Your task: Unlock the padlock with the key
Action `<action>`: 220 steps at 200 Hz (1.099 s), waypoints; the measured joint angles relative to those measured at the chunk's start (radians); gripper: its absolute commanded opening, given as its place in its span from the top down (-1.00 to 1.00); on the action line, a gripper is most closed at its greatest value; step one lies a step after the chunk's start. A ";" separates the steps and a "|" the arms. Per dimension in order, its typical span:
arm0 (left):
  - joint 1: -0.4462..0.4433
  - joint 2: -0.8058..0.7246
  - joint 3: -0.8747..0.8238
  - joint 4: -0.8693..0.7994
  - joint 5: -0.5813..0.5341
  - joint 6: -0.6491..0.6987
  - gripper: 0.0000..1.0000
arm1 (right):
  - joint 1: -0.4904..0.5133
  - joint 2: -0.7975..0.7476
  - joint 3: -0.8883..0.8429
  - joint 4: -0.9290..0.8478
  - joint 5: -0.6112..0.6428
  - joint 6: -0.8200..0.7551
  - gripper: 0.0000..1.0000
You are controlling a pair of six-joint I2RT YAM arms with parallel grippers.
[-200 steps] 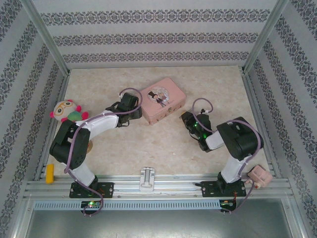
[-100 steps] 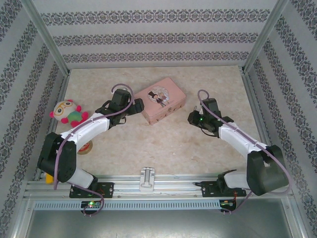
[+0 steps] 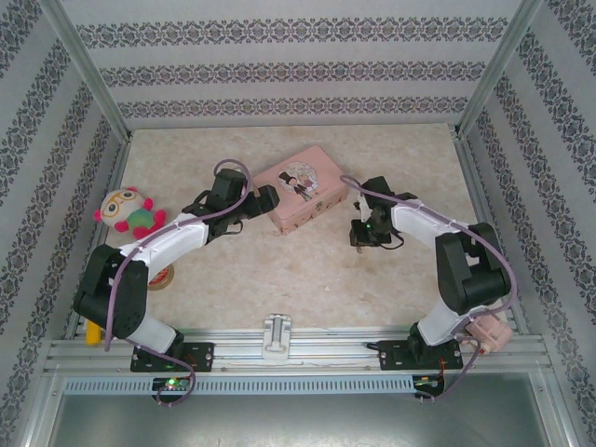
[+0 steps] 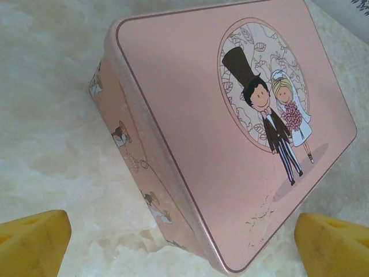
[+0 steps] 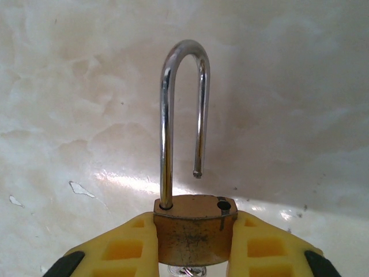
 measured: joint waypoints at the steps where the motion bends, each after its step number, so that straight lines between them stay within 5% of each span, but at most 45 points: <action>1: 0.000 0.000 0.000 0.000 0.000 -0.001 -0.99 | 0.000 0.002 0.001 0.000 0.000 0.000 0.71; 30: 0.003 0.006 -0.002 0.006 0.015 -0.012 -0.99 | 0.006 0.054 0.022 -0.026 0.016 -0.013 0.61; 97: 0.019 0.006 -0.003 0.013 0.032 -0.017 -0.99 | 0.014 0.079 0.090 -0.098 0.085 -0.052 -0.11; 180: 0.019 0.046 -0.002 0.042 0.092 -0.037 -0.94 | -0.055 0.068 0.380 -0.095 0.013 -0.058 -0.21; 220: 0.019 0.097 0.027 0.050 0.124 -0.039 -0.85 | -0.085 0.190 0.591 -0.037 -0.035 -0.051 -0.22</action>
